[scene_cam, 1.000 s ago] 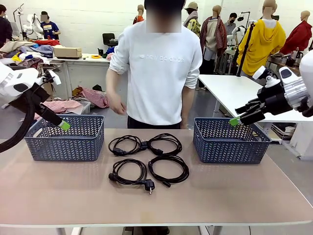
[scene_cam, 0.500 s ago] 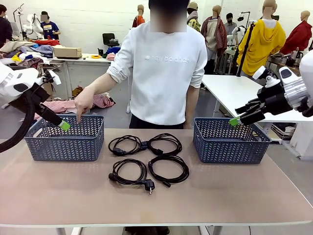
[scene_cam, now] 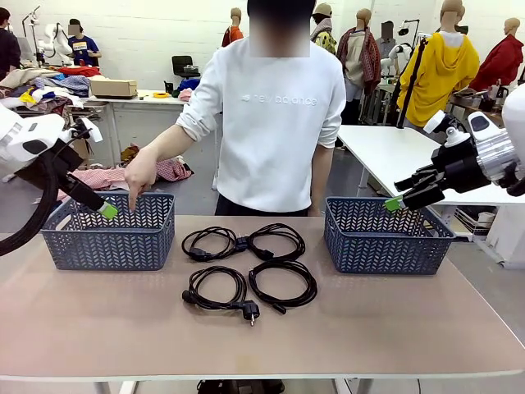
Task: Organize the cables according to human instructions.
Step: Pick up a bundle of cables and place it in the basket indicated by the human.
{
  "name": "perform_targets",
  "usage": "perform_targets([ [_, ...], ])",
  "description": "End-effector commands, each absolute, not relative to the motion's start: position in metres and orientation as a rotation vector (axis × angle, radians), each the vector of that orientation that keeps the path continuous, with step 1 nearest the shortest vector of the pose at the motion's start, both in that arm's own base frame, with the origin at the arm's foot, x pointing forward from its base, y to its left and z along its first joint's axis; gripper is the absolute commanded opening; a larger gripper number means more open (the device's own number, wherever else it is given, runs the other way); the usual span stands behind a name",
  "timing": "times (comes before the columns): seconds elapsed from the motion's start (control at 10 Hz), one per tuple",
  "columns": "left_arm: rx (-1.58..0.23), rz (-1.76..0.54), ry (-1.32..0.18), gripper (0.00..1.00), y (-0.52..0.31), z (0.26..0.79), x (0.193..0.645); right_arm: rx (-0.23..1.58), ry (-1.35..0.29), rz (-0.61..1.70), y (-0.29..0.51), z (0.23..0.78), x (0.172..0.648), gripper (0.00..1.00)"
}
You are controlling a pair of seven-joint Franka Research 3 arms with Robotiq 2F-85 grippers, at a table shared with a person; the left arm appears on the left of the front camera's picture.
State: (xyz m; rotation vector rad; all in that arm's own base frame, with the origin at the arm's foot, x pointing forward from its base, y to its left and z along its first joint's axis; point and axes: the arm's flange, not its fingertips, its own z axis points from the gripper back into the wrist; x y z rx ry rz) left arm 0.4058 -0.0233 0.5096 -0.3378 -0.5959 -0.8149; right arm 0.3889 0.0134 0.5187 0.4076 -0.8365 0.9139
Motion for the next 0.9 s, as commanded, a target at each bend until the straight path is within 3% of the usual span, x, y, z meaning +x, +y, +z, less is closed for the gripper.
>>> perform_targets([
  [0.0,-0.354,-0.824,-0.599,1.0,-0.021,0.508,0.406,0.423,-0.848,0.911,0.015,0.519,0.39,1.0],
  [0.3,-0.338,-0.815,-0.596,1.0,-0.023,0.51,0.406,0.423,-0.848,0.911,0.015,0.519,0.39,1.0],
  [0.8,-0.162,-1.123,-0.466,1.0,-0.103,0.509,0.417,0.423,-0.848,0.911,0.015,0.519,0.39,1.0],
])
